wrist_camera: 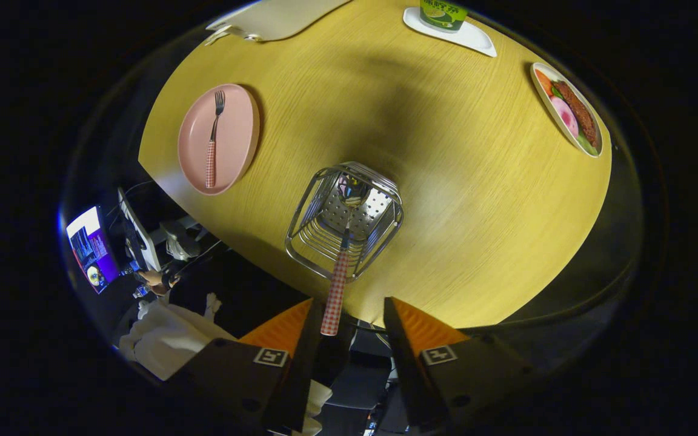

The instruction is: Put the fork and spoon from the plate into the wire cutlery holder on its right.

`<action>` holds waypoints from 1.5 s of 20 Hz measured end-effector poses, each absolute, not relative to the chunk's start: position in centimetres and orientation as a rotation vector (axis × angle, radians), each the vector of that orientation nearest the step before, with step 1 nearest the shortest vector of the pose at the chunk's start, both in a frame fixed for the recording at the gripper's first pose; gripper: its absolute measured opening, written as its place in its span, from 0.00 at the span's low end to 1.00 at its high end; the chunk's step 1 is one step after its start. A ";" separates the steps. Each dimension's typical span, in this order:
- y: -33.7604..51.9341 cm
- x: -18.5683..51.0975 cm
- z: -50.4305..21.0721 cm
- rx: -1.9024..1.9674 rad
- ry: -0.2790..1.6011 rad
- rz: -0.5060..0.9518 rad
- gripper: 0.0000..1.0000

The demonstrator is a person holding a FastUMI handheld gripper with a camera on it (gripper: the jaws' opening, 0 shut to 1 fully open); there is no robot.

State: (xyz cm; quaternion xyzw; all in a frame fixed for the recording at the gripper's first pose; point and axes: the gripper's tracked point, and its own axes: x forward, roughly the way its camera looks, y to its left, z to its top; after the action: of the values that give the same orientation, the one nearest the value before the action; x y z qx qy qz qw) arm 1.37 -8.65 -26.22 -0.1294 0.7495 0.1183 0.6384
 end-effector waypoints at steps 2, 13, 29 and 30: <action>-8.3 1.1 -25.5 -0.264 1.645 0.285 0.76; -4.8 2.6 -18.4 -0.018 1.065 0.207 1.00; 12.6 3.5 -21.0 0.026 0.781 0.276 1.00; 13.7 3.9 -22.0 0.002 0.785 0.278 0.99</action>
State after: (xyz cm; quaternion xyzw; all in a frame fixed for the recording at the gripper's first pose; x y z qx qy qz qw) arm 3.93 13.72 -22.03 0.0009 0.3814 0.1350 0.9145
